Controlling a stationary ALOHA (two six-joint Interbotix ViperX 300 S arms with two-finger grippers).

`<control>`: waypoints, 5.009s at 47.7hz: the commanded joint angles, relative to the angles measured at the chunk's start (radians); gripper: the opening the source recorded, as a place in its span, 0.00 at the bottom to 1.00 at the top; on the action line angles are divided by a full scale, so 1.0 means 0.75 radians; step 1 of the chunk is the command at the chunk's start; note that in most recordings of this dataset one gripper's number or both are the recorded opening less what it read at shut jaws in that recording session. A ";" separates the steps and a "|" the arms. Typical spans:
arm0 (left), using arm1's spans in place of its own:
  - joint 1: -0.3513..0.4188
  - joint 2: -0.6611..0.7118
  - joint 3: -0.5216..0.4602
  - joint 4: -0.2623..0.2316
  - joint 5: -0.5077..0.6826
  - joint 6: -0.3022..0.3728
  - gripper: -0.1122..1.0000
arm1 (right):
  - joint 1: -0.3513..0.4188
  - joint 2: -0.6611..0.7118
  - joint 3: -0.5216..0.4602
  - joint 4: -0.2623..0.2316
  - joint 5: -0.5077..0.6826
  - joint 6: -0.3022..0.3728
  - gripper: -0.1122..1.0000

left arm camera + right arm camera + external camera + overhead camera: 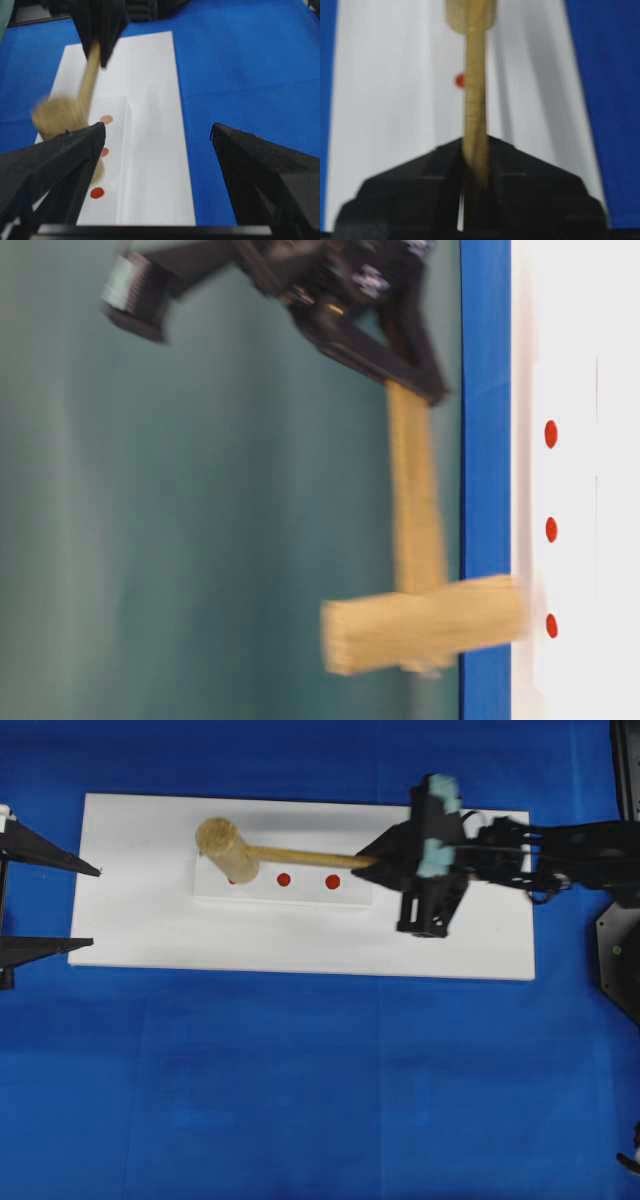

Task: Hit the mark with a hammer.

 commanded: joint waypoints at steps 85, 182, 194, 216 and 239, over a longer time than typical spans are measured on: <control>-0.002 0.010 -0.010 0.000 -0.018 0.002 0.86 | 0.010 -0.642 0.327 0.047 0.108 0.008 0.12; 0.014 0.014 -0.006 -0.002 -0.025 0.000 0.86 | 0.082 -0.205 -0.012 0.029 0.090 0.000 0.12; 0.014 0.014 -0.006 -0.002 -0.025 0.000 0.86 | 0.098 -0.041 -0.164 0.020 0.084 -0.012 0.12; 0.027 0.031 -0.006 -0.006 -0.049 -0.018 0.86 | 0.106 0.006 -0.215 0.006 0.080 -0.018 0.12; 0.094 0.452 -0.082 -0.008 -0.411 -0.115 0.90 | 0.106 0.006 -0.213 0.004 0.067 -0.022 0.12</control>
